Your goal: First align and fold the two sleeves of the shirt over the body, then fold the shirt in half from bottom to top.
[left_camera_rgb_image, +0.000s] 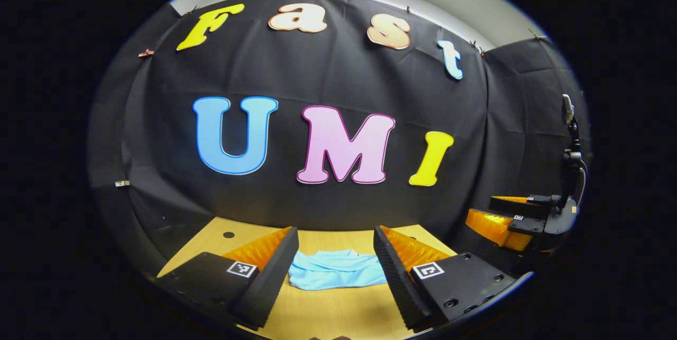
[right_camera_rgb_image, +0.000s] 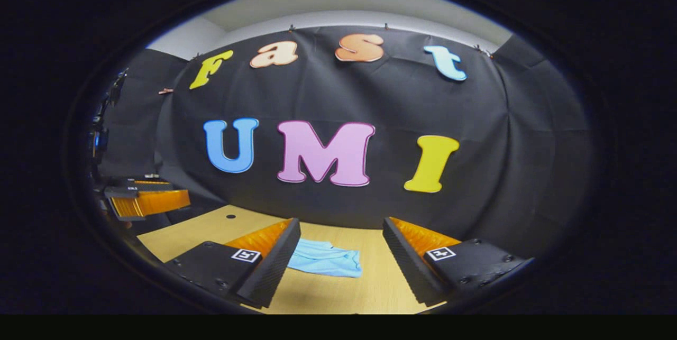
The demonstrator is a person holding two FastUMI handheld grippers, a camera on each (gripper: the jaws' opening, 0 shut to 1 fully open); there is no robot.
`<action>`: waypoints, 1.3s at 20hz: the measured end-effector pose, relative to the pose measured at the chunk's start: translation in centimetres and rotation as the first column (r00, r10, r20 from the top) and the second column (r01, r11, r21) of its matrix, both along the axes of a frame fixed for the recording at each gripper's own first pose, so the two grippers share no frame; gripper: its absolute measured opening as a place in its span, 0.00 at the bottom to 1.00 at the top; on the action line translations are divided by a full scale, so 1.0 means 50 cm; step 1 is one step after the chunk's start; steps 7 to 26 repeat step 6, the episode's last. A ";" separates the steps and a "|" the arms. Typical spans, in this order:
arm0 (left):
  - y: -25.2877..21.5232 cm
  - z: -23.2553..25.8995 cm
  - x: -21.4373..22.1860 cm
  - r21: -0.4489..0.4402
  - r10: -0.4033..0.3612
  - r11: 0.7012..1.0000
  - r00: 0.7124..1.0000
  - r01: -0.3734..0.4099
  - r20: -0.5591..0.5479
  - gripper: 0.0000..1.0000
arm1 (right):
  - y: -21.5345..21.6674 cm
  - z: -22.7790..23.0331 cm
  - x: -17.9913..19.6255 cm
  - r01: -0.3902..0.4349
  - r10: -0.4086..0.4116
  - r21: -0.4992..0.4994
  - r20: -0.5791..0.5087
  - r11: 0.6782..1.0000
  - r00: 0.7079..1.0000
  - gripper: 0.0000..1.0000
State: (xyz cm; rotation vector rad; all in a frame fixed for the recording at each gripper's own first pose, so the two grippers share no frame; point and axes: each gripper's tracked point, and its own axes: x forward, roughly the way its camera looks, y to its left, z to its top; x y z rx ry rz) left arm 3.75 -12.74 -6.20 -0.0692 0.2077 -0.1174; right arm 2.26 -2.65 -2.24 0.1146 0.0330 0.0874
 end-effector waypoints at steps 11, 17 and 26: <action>-0.022 0.087 -0.087 -0.006 -0.007 1.000 0.994 0.008 0.108 0.95 | 0.044 0.085 -0.122 0.012 -0.018 0.079 0.076 0.997 0.997 0.97; -0.022 0.087 -0.087 -0.006 -0.007 1.000 0.994 0.008 0.108 0.95 | 0.044 0.085 -0.122 0.012 -0.018 0.079 0.076 0.997 0.997 0.97; -0.022 0.087 -0.087 -0.006 -0.007 1.000 0.994 0.008 0.108 0.95 | 0.044 0.085 -0.122 0.012 -0.018 0.079 0.076 0.997 0.997 0.97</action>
